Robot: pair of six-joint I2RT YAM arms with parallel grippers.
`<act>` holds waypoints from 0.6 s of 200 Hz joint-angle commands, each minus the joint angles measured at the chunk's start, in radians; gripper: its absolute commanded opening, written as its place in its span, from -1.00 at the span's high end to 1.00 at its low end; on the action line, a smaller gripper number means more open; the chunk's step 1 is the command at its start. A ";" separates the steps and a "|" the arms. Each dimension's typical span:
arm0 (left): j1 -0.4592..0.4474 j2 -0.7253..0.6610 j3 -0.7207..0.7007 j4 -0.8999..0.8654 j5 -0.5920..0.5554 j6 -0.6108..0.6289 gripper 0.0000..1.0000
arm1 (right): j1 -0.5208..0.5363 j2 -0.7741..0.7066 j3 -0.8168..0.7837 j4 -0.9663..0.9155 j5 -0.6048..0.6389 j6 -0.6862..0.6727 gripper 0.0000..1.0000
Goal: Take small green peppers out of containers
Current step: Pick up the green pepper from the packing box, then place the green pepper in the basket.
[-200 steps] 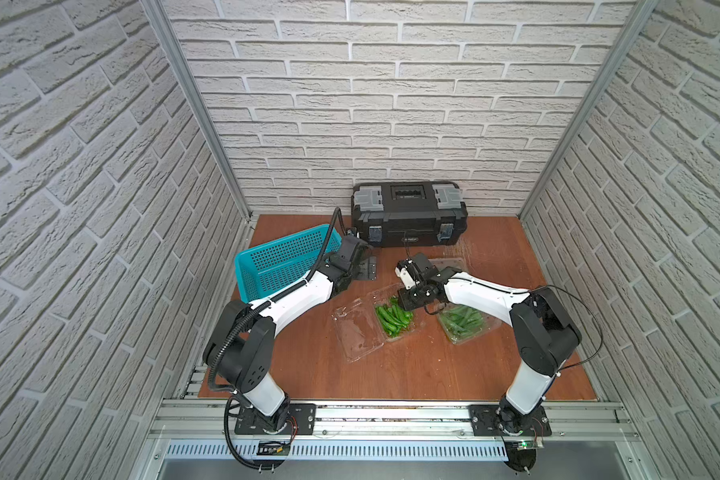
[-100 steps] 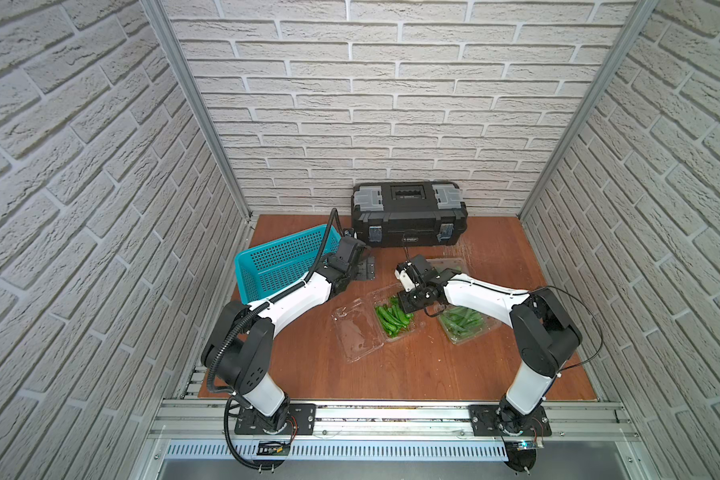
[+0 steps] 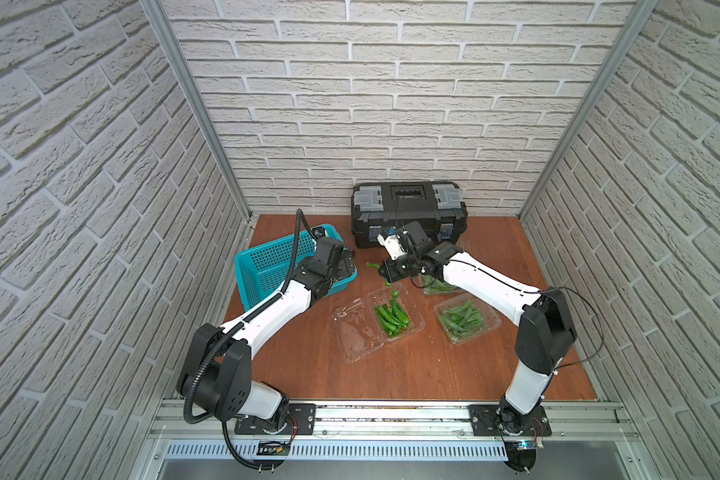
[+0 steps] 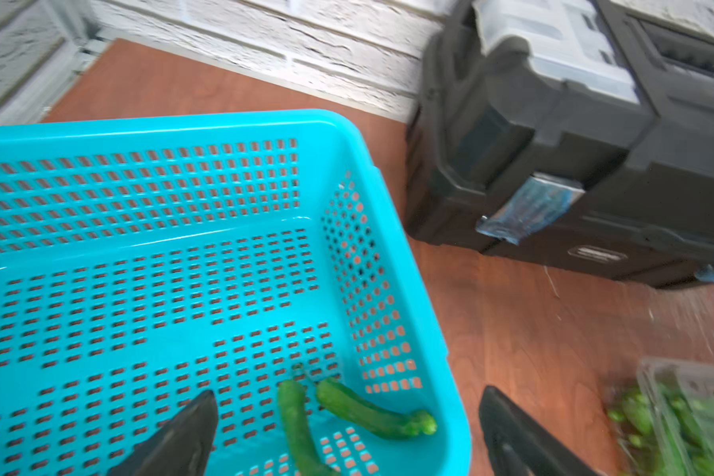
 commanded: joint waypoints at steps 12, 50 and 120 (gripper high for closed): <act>0.039 -0.075 -0.036 -0.063 -0.053 -0.019 -0.96 | 0.050 0.079 0.168 0.092 -0.095 0.002 0.85; 0.054 -0.147 -0.068 -0.109 -0.076 -0.015 -0.97 | 0.073 0.220 0.326 0.197 -0.180 0.093 0.85; 0.060 -0.236 -0.092 -0.184 -0.079 0.013 -0.97 | 0.087 0.398 0.487 0.309 -0.195 0.161 0.79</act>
